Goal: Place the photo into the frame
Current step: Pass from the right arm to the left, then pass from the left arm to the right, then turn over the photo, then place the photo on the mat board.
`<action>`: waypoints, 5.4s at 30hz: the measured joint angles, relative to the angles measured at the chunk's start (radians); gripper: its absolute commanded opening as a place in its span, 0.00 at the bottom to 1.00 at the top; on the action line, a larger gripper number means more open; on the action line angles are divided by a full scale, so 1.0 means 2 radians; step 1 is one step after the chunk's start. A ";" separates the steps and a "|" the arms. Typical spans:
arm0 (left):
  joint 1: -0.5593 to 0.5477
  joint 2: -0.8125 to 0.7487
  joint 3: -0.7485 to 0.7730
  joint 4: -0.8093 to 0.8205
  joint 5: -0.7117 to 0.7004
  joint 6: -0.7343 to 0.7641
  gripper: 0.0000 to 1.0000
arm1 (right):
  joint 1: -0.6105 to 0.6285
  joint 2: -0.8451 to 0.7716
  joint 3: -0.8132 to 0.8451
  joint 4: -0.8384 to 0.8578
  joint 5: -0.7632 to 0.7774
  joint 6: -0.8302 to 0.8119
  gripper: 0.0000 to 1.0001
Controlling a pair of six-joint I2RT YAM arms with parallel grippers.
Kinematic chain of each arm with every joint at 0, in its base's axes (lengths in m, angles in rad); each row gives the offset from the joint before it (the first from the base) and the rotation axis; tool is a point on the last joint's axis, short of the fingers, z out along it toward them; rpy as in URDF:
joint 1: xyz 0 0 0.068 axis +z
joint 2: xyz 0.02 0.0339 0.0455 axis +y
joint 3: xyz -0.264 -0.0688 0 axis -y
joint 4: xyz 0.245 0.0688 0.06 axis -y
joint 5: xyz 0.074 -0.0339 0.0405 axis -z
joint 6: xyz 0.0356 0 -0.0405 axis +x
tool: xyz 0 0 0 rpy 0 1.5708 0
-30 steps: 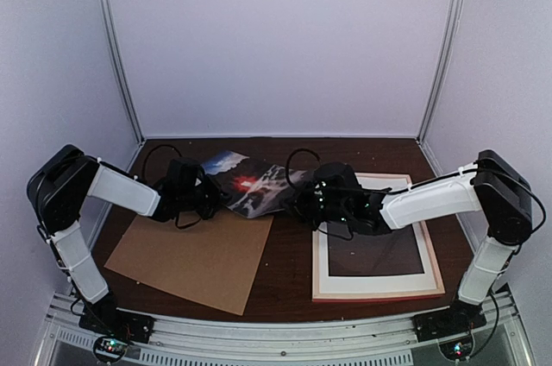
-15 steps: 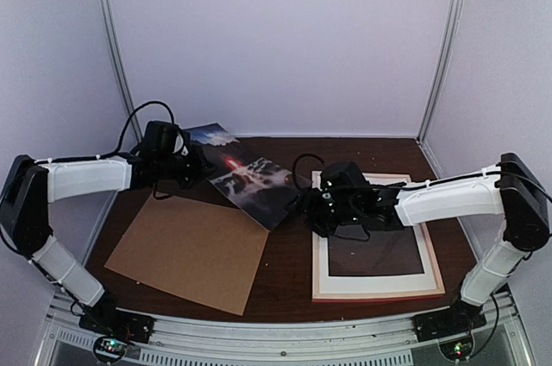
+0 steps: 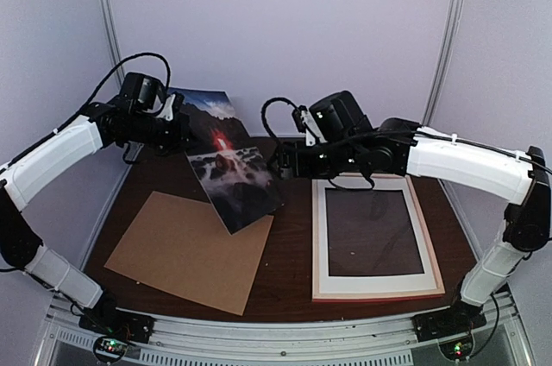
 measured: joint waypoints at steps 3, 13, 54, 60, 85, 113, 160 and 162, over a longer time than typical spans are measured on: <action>0.000 0.008 0.029 -0.040 -0.005 0.001 0.00 | 0.021 0.027 0.064 -0.041 0.006 -0.060 0.90; 0.000 0.060 0.079 -0.087 -0.022 -0.016 0.00 | 0.128 0.163 0.260 -0.187 0.094 -0.179 0.88; -0.069 0.094 0.076 -0.054 -0.026 -0.101 0.00 | 0.177 0.363 0.527 -0.374 0.341 -0.249 0.37; -0.073 0.095 0.076 -0.053 -0.026 -0.106 0.00 | 0.177 0.368 0.528 -0.379 0.347 -0.248 0.43; -0.076 0.095 0.071 -0.039 -0.022 -0.115 0.33 | 0.173 0.372 0.528 -0.394 0.355 -0.231 0.00; -0.013 -0.081 0.079 0.005 0.086 0.039 0.98 | -0.094 -0.041 0.141 -0.263 0.077 -0.075 0.00; -0.054 0.031 0.030 -0.017 0.068 0.089 0.97 | -0.310 -0.215 -0.302 -0.275 -0.023 -0.008 0.00; -0.057 0.032 0.029 -0.017 0.068 0.089 0.97 | -0.310 -0.215 -0.302 -0.273 -0.019 -0.008 0.00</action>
